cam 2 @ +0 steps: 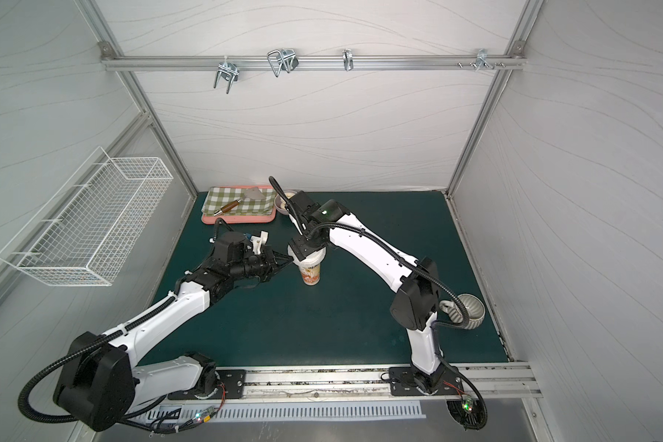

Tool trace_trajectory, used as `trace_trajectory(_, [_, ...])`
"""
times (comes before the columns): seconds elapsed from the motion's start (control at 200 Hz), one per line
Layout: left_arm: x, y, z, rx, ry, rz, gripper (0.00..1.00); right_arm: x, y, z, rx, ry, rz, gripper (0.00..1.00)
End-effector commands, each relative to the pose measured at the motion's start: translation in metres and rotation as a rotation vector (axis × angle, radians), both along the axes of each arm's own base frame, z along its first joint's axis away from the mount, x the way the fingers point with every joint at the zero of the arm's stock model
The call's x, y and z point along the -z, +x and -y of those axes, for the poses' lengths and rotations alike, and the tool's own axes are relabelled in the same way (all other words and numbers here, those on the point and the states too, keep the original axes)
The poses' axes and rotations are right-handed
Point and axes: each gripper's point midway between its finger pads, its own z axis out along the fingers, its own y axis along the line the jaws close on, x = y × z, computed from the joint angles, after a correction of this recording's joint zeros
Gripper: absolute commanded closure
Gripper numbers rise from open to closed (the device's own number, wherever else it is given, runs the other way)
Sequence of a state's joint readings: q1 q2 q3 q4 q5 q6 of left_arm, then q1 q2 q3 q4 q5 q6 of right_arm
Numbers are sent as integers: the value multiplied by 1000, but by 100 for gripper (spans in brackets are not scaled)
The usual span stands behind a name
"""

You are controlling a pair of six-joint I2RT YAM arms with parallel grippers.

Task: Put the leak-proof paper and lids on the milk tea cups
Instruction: Adjust the leak-proof paper on the cup.

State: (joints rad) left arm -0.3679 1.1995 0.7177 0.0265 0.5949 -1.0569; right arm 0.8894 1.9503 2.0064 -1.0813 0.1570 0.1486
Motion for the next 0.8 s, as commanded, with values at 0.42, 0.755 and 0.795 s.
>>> trace_trajectory(0.42, [-2,1,0,0,-12,7,100,16,-3,-3,-19,-42,-12,18])
trace_trajectory(0.755, [-2,-4,-1,21,-3,15,100,-1,-3,-2,-17,-19,21,18])
trace_trajectory(0.795, [-2,-5,-1,22,-2,16,100,-4,-3,-2,-16,-13,26,18])
